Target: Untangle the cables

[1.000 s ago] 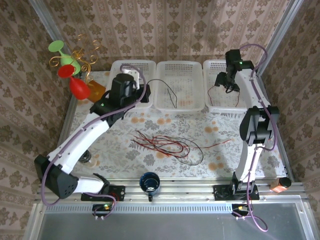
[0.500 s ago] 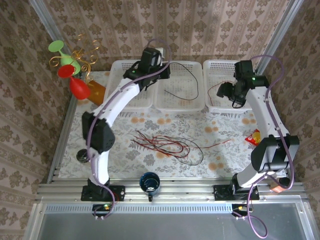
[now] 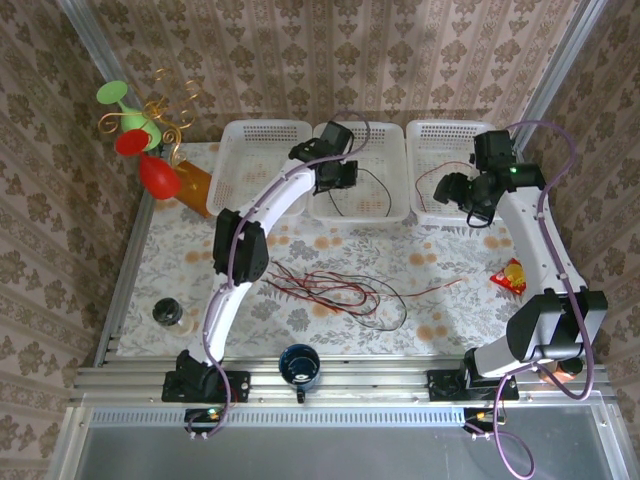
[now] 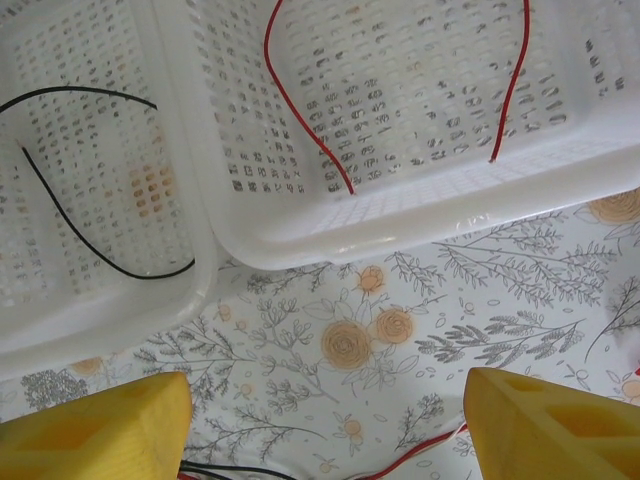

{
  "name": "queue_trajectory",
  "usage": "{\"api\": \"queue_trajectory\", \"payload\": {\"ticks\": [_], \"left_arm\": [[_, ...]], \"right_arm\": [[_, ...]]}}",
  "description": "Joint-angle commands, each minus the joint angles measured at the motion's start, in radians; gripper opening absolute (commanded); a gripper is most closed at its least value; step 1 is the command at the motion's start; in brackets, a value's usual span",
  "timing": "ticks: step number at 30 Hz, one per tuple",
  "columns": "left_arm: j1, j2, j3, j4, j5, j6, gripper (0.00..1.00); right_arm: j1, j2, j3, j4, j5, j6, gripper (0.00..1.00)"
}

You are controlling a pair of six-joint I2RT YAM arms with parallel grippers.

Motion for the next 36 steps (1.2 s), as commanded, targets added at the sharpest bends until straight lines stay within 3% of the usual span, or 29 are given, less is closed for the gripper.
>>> {"api": "queue_trajectory", "payload": {"ticks": [1, 4, 5, 12, 17, 22, 29, 36], "left_arm": [[-0.015, 0.023, 0.038, -0.038, 0.036, 0.01, 0.13], [-0.017, 0.015, 0.038, -0.036, 0.041, 0.009, 0.51], [-0.017, 0.008, 0.038, -0.038, 0.033, 0.01, 0.6], [-0.02, -0.096, 0.0, -0.032, -0.05, 0.061, 0.91], [-0.027, -0.197, -0.064, -0.018, -0.061, 0.104, 0.9], [-0.057, -0.348, -0.254, 0.077, -0.014, 0.177, 0.88], [-0.119, -0.568, -0.653, 0.299, 0.064, 0.242, 0.83], [-0.178, -0.683, -0.901, 0.408, 0.071, 0.216, 0.81]], "right_arm": [[-0.005, -0.04, -0.021, -0.006, -0.027, 0.023, 0.73], [-0.005, -0.051, -0.038, -0.011, -0.043, 0.034, 0.73], [-0.005, -0.057, -0.048, -0.009, -0.051, 0.038, 0.73], [-0.007, -0.136, -0.186, 0.026, -0.06, 0.098, 0.73], [-0.008, -0.188, -0.274, 0.021, -0.035, 0.194, 0.74], [-0.002, -0.22, -0.41, 0.0, -0.042, 0.335, 0.7], [0.029, -0.265, -0.627, 0.13, -0.086, 0.491, 0.6], [0.026, -0.233, -0.744, 0.249, 0.009, 0.591, 0.42]]}}
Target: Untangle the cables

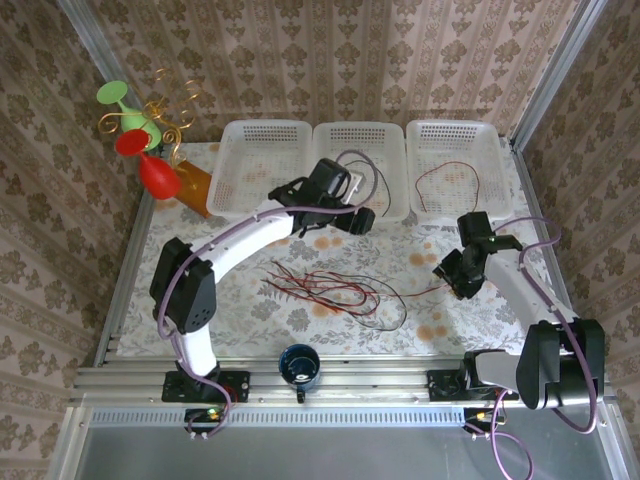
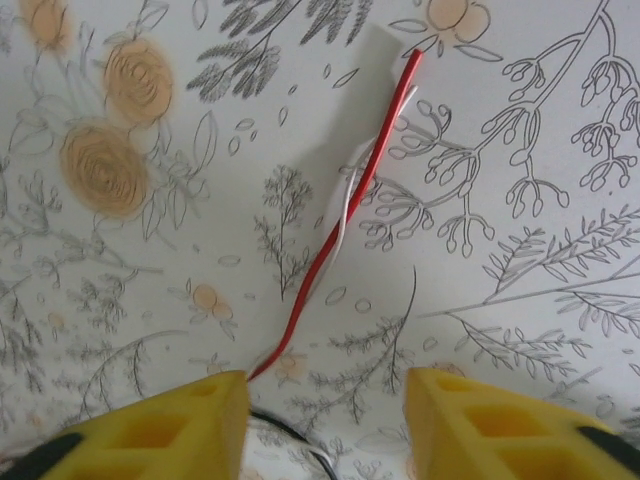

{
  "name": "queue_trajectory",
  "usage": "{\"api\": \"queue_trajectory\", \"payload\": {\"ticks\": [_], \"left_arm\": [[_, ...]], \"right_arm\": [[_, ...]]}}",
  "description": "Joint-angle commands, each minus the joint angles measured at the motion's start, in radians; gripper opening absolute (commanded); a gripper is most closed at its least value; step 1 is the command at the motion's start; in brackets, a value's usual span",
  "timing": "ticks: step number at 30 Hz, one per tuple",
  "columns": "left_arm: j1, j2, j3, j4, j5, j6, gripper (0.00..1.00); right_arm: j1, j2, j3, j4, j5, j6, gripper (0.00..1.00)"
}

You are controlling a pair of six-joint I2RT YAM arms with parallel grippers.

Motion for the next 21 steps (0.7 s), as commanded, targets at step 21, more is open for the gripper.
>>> {"api": "queue_trajectory", "payload": {"ticks": [21], "left_arm": [[-0.057, -0.149, -0.182, 0.051, 0.017, -0.021, 0.77]], "right_arm": [[-0.011, 0.254, -0.056, 0.244, 0.065, 0.092, 0.26]]}}
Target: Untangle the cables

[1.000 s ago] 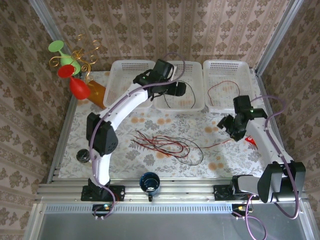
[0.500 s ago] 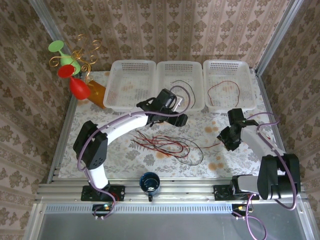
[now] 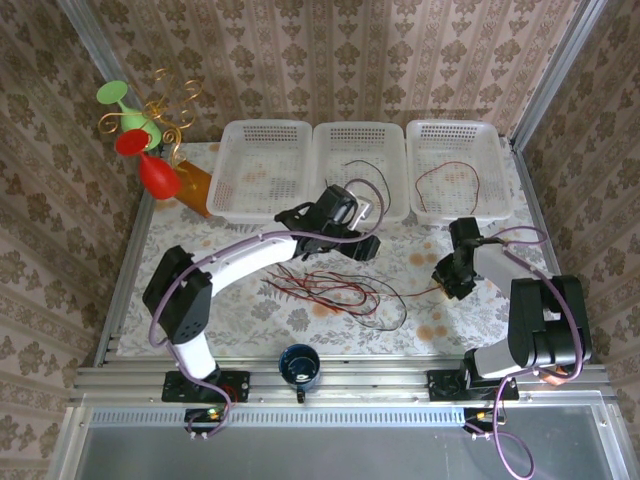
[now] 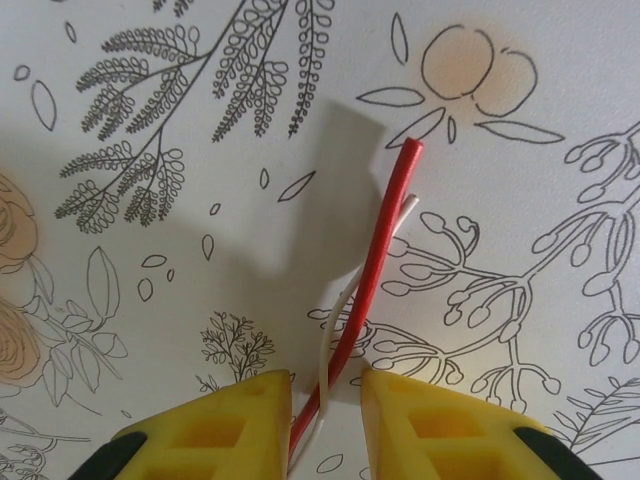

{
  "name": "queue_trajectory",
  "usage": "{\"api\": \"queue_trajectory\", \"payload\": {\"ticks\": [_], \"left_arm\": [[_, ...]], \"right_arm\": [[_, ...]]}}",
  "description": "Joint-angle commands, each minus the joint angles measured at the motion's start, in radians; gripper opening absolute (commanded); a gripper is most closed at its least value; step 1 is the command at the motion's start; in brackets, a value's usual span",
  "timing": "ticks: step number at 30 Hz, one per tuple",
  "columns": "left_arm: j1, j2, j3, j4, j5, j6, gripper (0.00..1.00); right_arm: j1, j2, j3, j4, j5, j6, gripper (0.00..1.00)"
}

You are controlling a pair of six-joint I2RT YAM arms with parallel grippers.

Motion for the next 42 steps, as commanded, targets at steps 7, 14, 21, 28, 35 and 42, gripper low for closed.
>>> {"api": "queue_trajectory", "payload": {"ticks": [7, 14, 21, 28, 35, 42], "left_arm": [[0.052, -0.161, -0.065, -0.061, -0.023, 0.008, 0.77], [0.054, -0.193, -0.085, -0.068, -0.019, -0.005, 0.76], [0.095, -0.195, -0.084, 0.025, 0.189, -0.101, 0.74], [0.106, -0.186, -0.04, 0.083, 0.261, -0.13, 0.73], [0.124, -0.196, -0.036, 0.186, 0.339, -0.173, 0.71], [0.126, -0.202, -0.044, 0.273, 0.379, -0.144, 0.65]], "right_arm": [[0.005, 0.042, 0.012, 0.007, 0.066, 0.022, 0.21], [0.008, -0.025, -0.013, 0.067, 0.023, 0.0, 0.0], [0.038, -0.355, -0.011, 0.112, 0.018, -0.088, 0.0], [0.096, -0.496, 0.027, 0.297, -0.133, -0.173, 0.0], [0.141, -0.453, 0.075, 0.565, -0.348, -0.256, 0.0], [0.151, -0.331, 0.136, 0.826, -0.597, -0.192, 0.0]]}}
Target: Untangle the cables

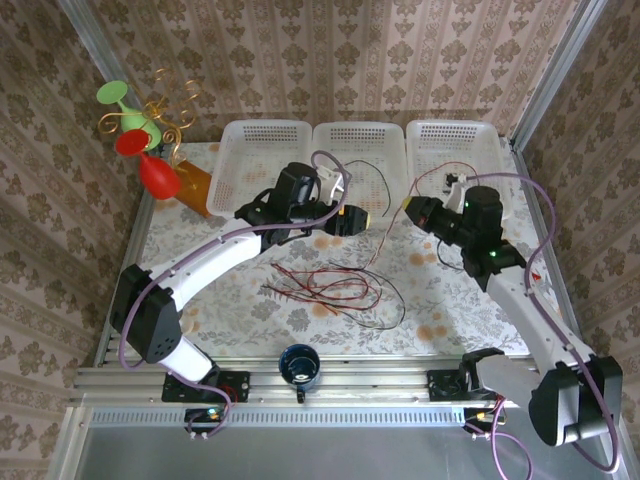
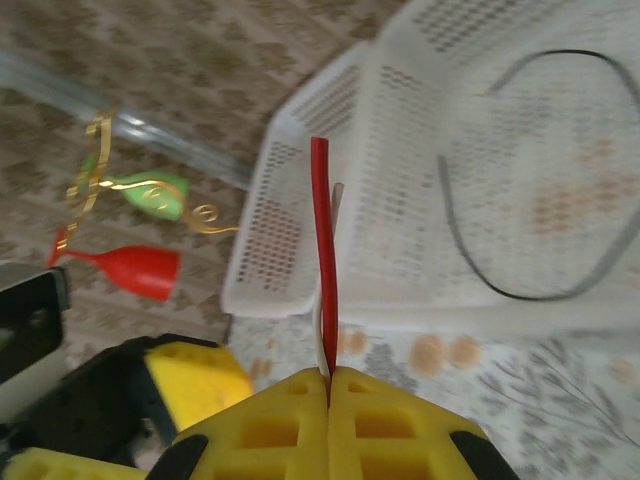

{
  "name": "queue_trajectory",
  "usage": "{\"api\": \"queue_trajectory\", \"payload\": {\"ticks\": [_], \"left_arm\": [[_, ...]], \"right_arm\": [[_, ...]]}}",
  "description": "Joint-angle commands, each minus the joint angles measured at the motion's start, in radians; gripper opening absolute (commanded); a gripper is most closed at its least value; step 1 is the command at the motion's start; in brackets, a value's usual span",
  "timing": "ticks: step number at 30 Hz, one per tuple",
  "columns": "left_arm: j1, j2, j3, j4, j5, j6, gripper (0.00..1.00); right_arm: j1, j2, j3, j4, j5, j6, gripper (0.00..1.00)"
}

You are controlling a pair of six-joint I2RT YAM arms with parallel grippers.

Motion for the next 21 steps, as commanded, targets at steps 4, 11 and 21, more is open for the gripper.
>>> {"api": "queue_trajectory", "payload": {"ticks": [4, 11, 21], "left_arm": [[0.011, -0.016, -0.009, 0.2, 0.086, -0.018, 0.57], [0.02, 0.025, 0.004, 0.293, 0.135, -0.058, 0.36], [0.024, 0.046, 0.019, 0.29, 0.153, -0.072, 0.19]], "right_arm": [[0.03, 0.088, 0.093, 0.213, -0.239, 0.043, 0.0], [0.051, 0.112, 0.125, 0.189, -0.264, 0.027, 0.0], [0.054, 0.112, 0.13, 0.176, -0.28, 0.014, 0.0]]}}
